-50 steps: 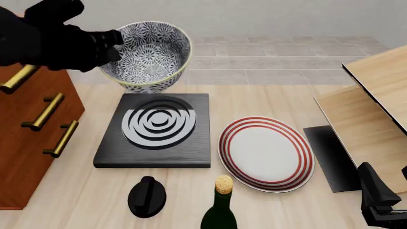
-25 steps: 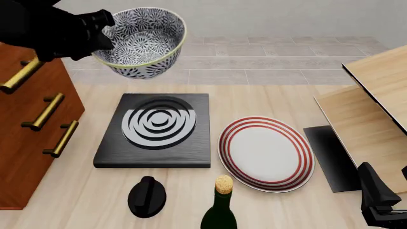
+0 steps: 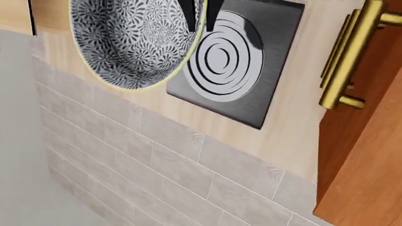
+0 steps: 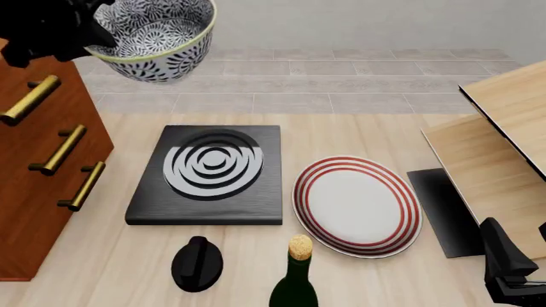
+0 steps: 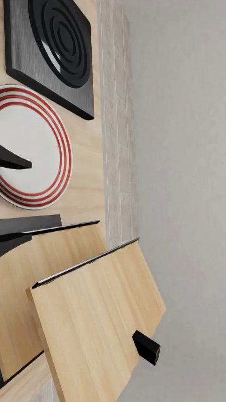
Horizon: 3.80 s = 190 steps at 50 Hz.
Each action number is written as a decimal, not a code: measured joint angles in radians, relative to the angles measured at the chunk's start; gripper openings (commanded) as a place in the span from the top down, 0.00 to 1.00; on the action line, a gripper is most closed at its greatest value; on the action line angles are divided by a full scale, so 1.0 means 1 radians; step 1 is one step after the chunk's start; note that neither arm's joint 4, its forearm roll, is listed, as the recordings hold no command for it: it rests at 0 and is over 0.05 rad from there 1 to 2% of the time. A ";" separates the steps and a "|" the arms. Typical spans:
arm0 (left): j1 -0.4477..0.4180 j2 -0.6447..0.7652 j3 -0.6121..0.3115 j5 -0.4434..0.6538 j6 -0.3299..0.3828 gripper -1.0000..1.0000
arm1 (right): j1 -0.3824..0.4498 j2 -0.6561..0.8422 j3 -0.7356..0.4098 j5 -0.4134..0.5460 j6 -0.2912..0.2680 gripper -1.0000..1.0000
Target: Put the bowl on the top of the cabinet.
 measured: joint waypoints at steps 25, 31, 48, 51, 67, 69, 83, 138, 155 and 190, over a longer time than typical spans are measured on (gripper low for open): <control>0.126 -0.010 -0.177 0.150 -0.020 1.00 | 0.000 0.000 0.000 0.000 0.000 0.00; 0.165 -0.011 -0.209 0.178 -0.025 1.00 | 0.000 0.000 0.000 0.000 0.000 0.00; 0.285 -0.021 -0.280 0.251 -0.053 1.00 | 0.000 0.000 0.000 0.000 0.000 0.00; 0.310 -0.023 -0.293 0.264 -0.055 1.00 | 0.000 0.000 0.000 0.000 0.000 0.00; 0.450 -0.036 -0.352 0.328 -0.090 1.00 | 0.000 0.000 0.000 0.000 0.000 0.00; 0.467 -0.036 -0.360 0.336 -0.095 1.00 | 0.000 0.000 0.000 0.000 0.000 0.00; 0.595 -0.030 -0.413 0.368 -0.095 1.00 | 0.000 0.000 0.000 0.000 0.000 0.00; 0.874 -0.028 -0.364 0.371 -0.142 1.00 | 0.000 0.000 0.000 0.000 0.000 0.00; 0.891 -0.031 -0.291 0.332 -0.151 1.00 | 0.000 0.000 0.000 0.000 0.000 0.00; 0.904 -0.035 -0.174 0.266 -0.143 1.00 | 0.000 0.000 0.000 0.000 0.000 0.00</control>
